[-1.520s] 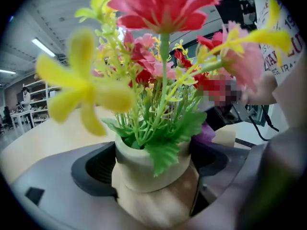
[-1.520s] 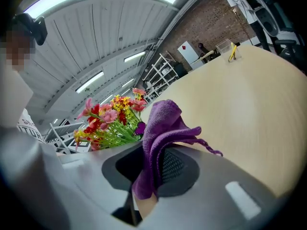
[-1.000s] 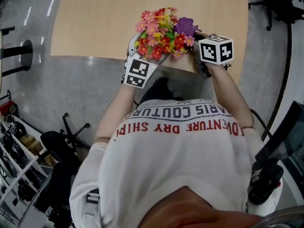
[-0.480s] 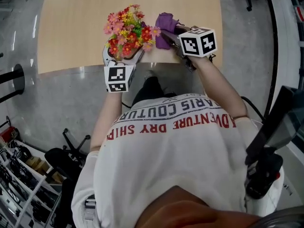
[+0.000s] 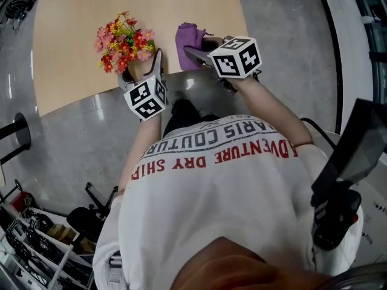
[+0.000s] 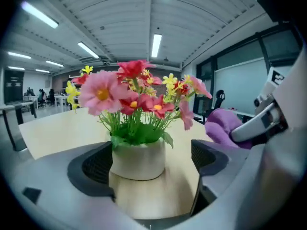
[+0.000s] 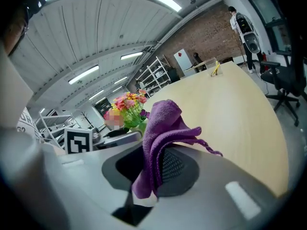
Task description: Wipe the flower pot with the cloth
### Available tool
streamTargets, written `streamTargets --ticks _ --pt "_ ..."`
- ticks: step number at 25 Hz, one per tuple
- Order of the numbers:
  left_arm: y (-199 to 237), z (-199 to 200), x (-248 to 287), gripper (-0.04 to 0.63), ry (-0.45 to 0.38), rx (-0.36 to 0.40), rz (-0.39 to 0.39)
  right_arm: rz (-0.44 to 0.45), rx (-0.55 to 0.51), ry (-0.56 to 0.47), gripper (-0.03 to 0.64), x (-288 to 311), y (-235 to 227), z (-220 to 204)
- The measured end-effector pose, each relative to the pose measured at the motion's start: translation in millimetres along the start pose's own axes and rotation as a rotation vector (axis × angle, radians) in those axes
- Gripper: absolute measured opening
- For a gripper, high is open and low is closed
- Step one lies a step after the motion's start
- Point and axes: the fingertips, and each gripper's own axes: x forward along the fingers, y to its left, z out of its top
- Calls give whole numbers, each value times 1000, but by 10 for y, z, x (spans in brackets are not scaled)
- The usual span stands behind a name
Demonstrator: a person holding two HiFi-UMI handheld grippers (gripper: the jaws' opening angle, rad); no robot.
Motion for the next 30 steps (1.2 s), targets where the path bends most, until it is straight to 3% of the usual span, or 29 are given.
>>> streamTargets --ticks 6,10,12,14,23,30 --pt "272 -57 284 500 22 -4 191 -11 -3 -9 44 -121 -81 -138" --pt "309 -19 271 493 23 2 247 -35 8 -29 44 -347 -97 -198" --pt "286 -20 144 433 15 37 277 -46 9 -35 44 -524 -56 -258" --pt "272 6 36 414 -1 55 282 -51 15 -37 44 -635 -12 -272" --pt "386 -66 244 411 -30 101 177 -35 24 -25 44 -278 -163 -217" --pt "376 48 179 407 -38 171 -22 5 12 -12 44 -51 -20 1"
